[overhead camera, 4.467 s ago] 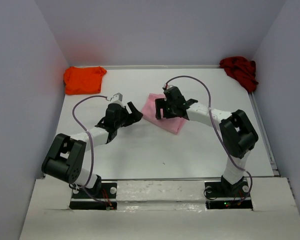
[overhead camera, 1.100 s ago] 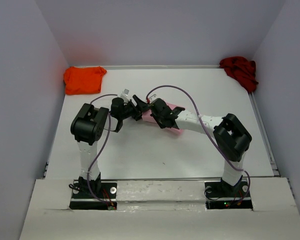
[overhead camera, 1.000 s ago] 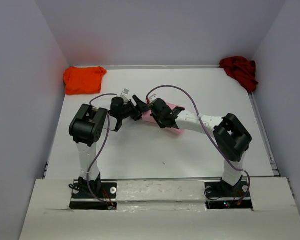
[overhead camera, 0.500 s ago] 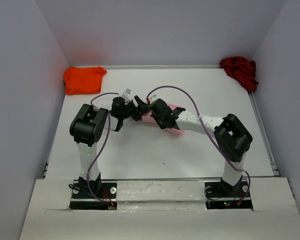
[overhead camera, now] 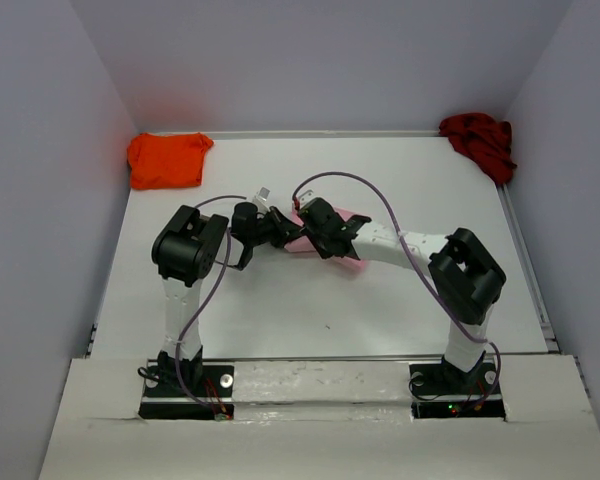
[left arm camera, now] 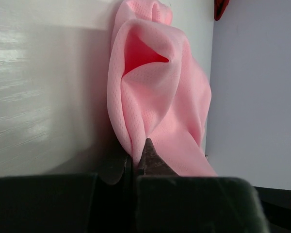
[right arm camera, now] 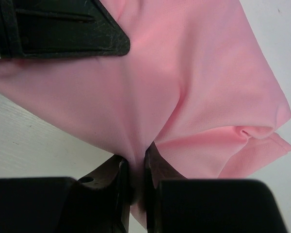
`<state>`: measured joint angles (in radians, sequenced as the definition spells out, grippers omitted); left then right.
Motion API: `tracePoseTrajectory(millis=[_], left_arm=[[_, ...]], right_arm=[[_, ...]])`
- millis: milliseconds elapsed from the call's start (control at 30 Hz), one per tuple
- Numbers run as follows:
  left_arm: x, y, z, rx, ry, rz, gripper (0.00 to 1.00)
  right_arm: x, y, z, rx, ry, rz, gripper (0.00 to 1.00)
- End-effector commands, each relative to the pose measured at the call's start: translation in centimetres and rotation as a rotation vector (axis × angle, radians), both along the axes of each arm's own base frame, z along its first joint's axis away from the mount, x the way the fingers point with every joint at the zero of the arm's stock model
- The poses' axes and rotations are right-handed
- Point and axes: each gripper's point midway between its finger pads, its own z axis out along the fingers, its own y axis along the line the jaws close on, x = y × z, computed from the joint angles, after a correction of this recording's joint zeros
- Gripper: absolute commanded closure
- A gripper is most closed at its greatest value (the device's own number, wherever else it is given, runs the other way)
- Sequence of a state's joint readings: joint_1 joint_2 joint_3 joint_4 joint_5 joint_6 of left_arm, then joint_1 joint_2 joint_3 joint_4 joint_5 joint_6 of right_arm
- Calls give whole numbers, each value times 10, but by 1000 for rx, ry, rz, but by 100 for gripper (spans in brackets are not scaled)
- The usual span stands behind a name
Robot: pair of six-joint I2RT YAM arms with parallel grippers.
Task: Fold and stack the t-shirts
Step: Neatly place the folded tshirt to the corner
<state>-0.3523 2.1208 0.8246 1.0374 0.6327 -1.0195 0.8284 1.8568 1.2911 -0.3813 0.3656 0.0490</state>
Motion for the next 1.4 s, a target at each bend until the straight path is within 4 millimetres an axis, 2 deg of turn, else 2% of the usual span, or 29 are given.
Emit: tracePoseTrajectory(millis=[0,33,100,133,167,200,233,300,333,367,433,467,533,567,667,733,767,833,867,900,933,1000,1033,1067,1167,1200,1267,1333,1367], left_arm=[[-14,4,-25,49,76,0,100],[-14,4,-23,48,72,0,100],[-14,5,-21,51,69,-2,100],[-14,5,-18,51,65,-4,100],[-13,4,-16,53,62,-7,100],[-10,4,-11,56,44,-11,100],[-9,4,-8,60,35,-11,100],[-3,4,2,75,19,-10,100],[1,4,5,91,-3,-17,100],[1,7,2,115,23,-12,100],[13,10,10,152,11,-12,100],[28,9,26,160,-32,-6,100],[43,15,31,207,-49,4,100],[45,21,23,267,-31,0,100],[80,24,49,305,-99,-17,100],[90,30,44,342,-83,-33,100],[95,40,41,378,-57,-14,100],[115,50,55,413,-102,6,100],[117,57,52,443,-74,15,100],[133,65,60,467,-107,27,100],[141,72,61,485,-112,39,100],[144,83,55,529,-76,37,100],[157,93,57,550,-86,56,100],[157,102,49,597,-65,51,100],[181,124,48,662,-89,59,100],[187,128,61,660,-121,51,100],[190,147,41,704,-76,40,100],[197,159,40,730,-81,53,100],[199,173,38,755,-67,77,100]], right_arm=[[3,10,30,74,-72,-6,100],[4,8,32,69,-83,-19,93],[3,7,32,75,-78,-36,58],[2,5,32,81,-78,-46,22],[1,5,33,90,-78,-54,11],[1,4,39,118,-87,-78,7],[-6,3,36,122,-81,-79,1],[-13,6,49,189,-99,-86,0],[-20,3,44,195,-83,-76,0],[-27,5,46,215,-81,-68,0],[-36,8,56,256,-85,-49,0],[-44,8,53,263,-77,-42,0],[-50,10,51,270,-65,-29,0],[-53,6,46,262,-58,-35,0],[-62,10,39,266,-51,-24,0],[-72,18,36,281,-40,6,0],[-73,18,33,288,-36,-1,0],[-86,29,27,301,-21,37,0],[-90,32,24,308,-13,35,1],[-93,35,21,316,-10,45,1],[-97,40,20,323,-3,57,1],[-111,47,12,325,16,83,1],[-116,51,8,326,22,95,1],[-123,53,3,323,28,105,1],[-133,61,-6,326,44,133,1],[-137,64,-9,326,48,147,1],[-140,67,-15,332,67,158,1],[-145,74,-18,336,83,185,2],[-149,77,-18,337,84,200,2]])
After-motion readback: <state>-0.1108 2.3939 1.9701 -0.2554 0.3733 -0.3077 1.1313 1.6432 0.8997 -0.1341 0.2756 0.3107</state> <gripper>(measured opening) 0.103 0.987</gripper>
